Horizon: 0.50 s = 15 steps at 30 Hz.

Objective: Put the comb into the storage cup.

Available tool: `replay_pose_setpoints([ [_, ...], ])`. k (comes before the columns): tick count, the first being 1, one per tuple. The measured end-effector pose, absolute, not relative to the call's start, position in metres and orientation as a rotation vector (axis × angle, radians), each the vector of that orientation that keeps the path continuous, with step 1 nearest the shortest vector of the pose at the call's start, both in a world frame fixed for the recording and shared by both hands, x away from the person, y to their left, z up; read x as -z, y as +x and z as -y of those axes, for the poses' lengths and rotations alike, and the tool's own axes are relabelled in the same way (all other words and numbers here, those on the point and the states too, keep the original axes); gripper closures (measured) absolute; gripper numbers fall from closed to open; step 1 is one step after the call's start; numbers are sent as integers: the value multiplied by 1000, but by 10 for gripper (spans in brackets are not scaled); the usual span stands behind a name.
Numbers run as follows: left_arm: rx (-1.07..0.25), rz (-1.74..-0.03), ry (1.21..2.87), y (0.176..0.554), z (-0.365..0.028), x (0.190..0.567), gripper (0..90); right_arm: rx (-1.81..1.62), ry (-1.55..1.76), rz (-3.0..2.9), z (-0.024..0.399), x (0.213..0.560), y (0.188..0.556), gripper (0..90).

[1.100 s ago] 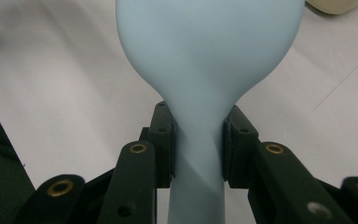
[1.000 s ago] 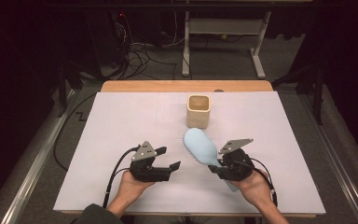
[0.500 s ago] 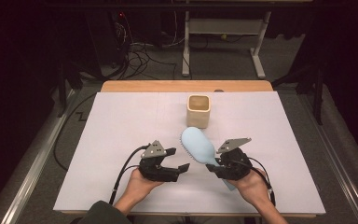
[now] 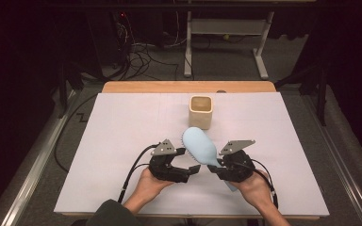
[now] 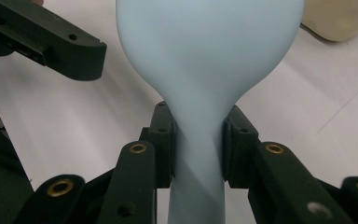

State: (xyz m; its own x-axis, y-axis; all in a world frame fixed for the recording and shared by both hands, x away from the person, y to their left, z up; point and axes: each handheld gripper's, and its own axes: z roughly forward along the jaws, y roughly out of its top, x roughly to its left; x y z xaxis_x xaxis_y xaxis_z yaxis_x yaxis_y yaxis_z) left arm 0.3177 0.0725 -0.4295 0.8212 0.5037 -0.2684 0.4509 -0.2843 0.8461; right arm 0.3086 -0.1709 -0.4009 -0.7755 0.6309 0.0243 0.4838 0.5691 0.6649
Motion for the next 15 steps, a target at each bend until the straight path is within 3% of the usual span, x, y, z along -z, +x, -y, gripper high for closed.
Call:
replay_pose_setpoints([
  [15,-33,-725,1895,321,-68,428,157,-982,872,-2604,159,402,307,708],
])
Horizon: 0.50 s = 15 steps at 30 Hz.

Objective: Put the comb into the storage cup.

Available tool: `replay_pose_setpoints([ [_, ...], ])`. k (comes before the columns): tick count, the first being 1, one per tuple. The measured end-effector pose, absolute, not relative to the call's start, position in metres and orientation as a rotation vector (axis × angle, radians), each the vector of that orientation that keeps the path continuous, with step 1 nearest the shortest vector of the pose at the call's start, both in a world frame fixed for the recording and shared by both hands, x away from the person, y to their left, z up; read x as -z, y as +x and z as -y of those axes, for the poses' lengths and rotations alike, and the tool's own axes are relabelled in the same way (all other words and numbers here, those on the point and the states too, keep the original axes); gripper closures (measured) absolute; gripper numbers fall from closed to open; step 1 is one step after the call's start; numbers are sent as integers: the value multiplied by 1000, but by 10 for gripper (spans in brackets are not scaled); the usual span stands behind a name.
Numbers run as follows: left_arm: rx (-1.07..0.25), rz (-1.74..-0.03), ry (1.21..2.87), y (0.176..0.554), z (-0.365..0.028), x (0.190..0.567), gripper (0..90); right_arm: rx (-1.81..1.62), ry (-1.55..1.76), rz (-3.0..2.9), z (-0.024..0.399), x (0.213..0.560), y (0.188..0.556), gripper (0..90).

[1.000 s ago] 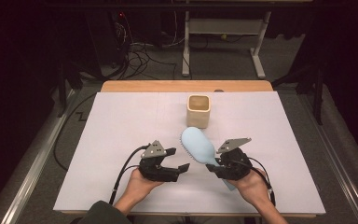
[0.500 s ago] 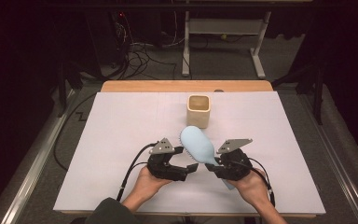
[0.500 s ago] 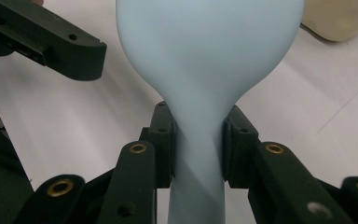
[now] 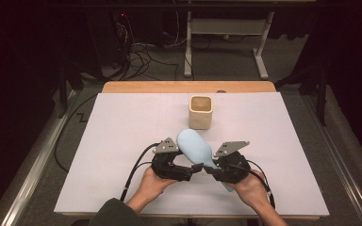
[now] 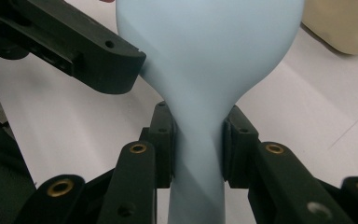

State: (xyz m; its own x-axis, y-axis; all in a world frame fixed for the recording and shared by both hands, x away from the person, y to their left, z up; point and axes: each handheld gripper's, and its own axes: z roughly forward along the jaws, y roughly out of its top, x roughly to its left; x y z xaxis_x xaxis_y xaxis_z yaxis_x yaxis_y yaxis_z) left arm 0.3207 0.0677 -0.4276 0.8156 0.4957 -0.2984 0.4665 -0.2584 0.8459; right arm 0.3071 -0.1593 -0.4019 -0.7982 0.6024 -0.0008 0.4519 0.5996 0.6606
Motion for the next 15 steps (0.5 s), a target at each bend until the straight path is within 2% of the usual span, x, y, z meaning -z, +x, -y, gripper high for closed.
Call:
replay_pose_setpoints([
  [15,-20,-743,1884,322,-63,427,161,-985,828,-2596,149,399,305,708],
])
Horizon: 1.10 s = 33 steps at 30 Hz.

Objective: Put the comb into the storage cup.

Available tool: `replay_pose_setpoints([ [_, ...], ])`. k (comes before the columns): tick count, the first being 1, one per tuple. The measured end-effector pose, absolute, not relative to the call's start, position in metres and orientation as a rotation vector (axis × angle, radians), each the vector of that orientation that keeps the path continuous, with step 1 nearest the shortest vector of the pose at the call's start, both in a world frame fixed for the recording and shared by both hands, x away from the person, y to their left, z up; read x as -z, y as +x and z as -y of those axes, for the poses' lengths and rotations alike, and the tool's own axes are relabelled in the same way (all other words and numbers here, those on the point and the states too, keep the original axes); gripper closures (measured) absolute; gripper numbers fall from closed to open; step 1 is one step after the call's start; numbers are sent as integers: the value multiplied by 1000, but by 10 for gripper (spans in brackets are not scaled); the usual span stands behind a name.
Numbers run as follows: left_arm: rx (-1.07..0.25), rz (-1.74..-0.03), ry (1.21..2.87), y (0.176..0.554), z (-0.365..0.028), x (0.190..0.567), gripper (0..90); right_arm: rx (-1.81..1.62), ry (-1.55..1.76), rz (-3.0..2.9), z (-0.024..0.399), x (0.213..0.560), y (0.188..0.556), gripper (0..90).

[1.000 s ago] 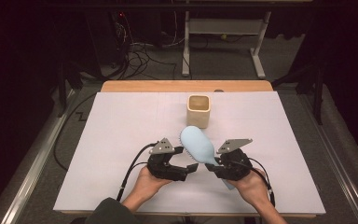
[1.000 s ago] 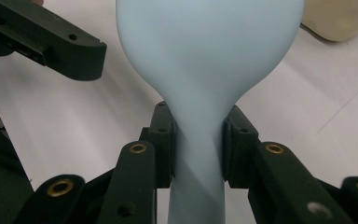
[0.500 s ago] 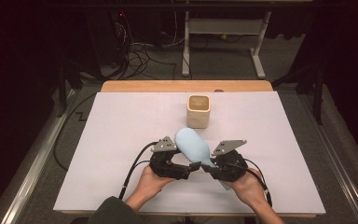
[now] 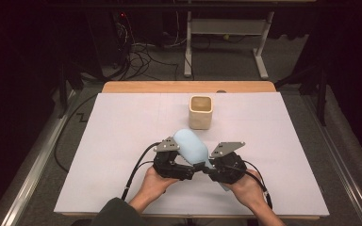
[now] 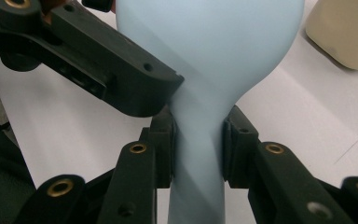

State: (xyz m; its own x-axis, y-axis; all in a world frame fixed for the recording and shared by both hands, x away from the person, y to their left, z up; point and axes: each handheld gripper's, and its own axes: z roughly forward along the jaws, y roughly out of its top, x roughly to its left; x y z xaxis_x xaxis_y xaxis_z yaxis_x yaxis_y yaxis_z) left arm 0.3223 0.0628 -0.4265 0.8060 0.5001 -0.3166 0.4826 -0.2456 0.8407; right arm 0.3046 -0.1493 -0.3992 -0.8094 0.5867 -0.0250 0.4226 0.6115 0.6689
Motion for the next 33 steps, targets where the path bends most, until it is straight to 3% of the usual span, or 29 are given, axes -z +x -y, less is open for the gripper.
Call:
replay_pose_setpoints([
  [33,22,-817,1869,322,-68,414,400,-952,816,-2599,140,401,310,708],
])
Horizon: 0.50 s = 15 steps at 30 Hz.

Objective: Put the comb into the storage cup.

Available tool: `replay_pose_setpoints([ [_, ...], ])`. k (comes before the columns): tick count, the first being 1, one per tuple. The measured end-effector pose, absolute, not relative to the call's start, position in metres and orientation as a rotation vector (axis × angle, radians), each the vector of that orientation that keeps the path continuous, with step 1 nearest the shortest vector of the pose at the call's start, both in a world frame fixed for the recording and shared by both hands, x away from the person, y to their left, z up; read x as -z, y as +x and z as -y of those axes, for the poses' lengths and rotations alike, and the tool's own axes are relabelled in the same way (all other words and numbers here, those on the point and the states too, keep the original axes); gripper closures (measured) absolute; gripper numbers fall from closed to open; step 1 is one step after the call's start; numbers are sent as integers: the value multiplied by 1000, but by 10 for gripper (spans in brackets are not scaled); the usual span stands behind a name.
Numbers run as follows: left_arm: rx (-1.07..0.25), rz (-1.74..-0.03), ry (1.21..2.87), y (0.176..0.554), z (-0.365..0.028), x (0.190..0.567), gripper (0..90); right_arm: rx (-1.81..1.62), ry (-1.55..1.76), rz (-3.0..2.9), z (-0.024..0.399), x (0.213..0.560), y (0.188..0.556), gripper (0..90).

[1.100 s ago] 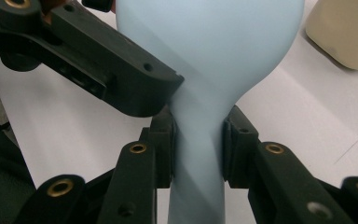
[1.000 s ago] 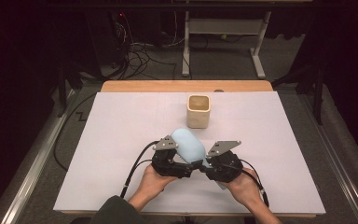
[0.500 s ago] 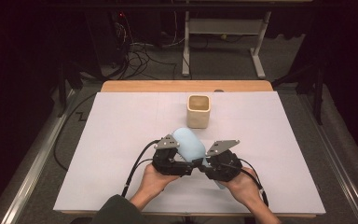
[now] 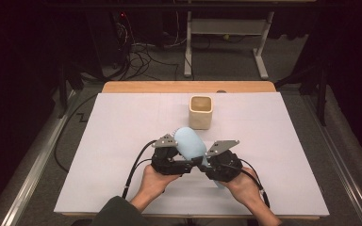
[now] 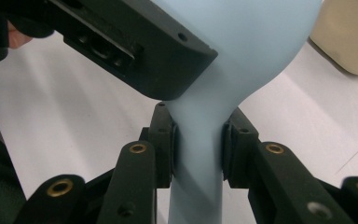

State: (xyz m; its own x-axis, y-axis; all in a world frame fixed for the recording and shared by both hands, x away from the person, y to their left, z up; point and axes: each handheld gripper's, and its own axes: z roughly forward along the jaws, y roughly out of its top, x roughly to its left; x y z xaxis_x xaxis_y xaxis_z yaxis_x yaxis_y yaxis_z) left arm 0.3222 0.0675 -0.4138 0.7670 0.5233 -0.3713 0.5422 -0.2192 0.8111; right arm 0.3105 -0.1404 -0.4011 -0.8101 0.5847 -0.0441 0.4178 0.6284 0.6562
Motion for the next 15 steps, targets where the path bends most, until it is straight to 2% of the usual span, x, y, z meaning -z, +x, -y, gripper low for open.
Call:
replay_pose_setpoints([
  [15,65,-844,1865,323,-70,406,495,-954,820,-2587,136,400,313,706],
])
